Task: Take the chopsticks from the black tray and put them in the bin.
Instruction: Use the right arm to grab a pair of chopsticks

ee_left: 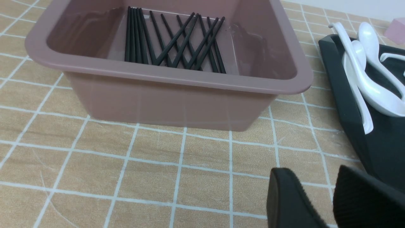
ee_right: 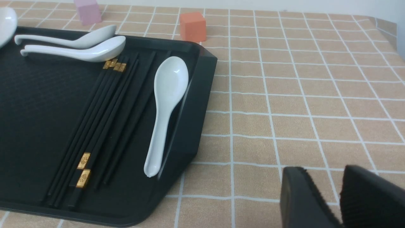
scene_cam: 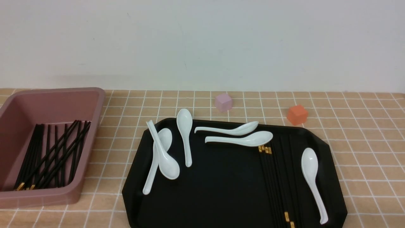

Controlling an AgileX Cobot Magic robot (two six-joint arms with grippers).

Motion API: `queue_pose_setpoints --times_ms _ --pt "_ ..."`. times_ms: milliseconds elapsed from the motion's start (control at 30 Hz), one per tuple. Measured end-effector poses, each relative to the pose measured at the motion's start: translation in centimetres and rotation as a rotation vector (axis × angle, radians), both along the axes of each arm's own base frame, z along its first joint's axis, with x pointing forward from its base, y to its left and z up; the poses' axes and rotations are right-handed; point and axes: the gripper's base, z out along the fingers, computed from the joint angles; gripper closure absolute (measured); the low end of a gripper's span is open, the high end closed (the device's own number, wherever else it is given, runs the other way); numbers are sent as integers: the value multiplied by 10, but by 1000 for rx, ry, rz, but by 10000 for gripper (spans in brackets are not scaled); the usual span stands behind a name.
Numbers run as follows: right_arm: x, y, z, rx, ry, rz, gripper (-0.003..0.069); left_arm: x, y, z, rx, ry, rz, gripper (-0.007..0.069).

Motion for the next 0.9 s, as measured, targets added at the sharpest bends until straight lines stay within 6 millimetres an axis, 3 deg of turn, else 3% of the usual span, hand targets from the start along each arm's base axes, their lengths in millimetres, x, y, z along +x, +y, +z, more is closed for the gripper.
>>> queue_pose_setpoints --times_ms 900 --pt "0 0 0 -1 0 0 421 0 0 0 0 0 0 385"
